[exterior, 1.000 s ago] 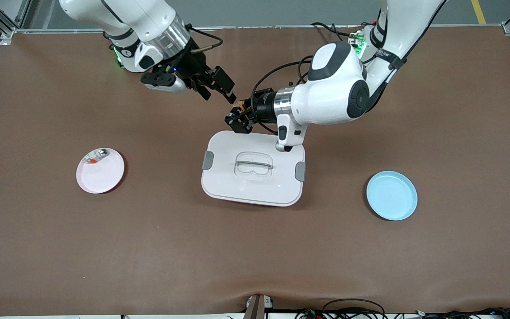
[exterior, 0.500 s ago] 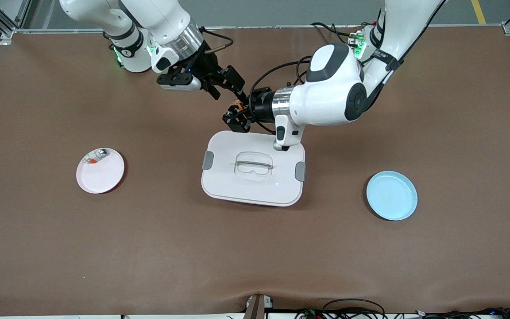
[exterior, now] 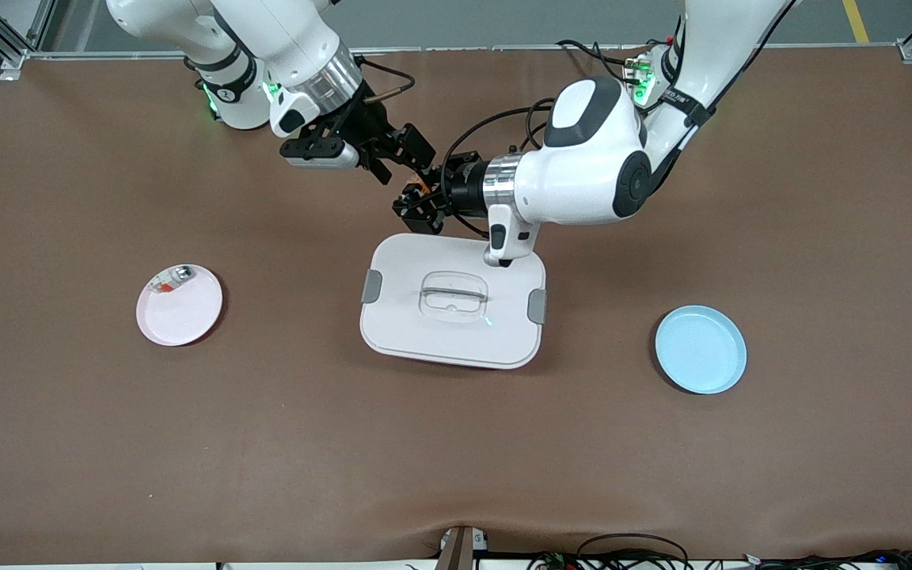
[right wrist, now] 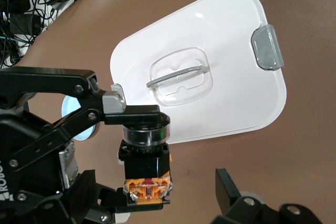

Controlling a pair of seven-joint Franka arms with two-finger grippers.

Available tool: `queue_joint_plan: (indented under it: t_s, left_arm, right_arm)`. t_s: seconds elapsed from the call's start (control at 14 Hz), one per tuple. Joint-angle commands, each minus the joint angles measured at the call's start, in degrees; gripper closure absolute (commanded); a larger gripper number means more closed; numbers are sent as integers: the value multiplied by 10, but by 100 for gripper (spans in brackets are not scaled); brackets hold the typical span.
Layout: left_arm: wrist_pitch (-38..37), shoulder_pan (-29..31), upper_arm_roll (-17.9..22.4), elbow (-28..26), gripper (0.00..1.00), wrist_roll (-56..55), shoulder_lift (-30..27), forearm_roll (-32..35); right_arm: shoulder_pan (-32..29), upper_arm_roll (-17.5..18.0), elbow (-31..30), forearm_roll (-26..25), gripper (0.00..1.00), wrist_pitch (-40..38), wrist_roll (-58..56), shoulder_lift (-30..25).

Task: Transfer orange switch to right arm and place
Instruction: 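Grasp the switch with the right gripper from the left gripper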

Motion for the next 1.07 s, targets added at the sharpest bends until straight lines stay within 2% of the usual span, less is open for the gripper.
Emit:
queue_joint_plan:
  t_s: [0.0,0.79,0.86,1.0]
  left_arm:
    - [1,-6,-1,12,100,-6,8,-11]
    - [23,-19,0,12,100,-7,15,-8]
    - [23,-19,0,12,100,-8,15,-8]
    - [23,-20,0,12,100,-17,14,-5]
  right_arm:
    - [5,-4,-11,0,0,9,-7,-6]
    - [4,-4,-10,0,0,9,-7,10]
    - [4,-4,-10,0,11,8,-7,10]
    - [5,-4,-10,0,48,8,-7,12]
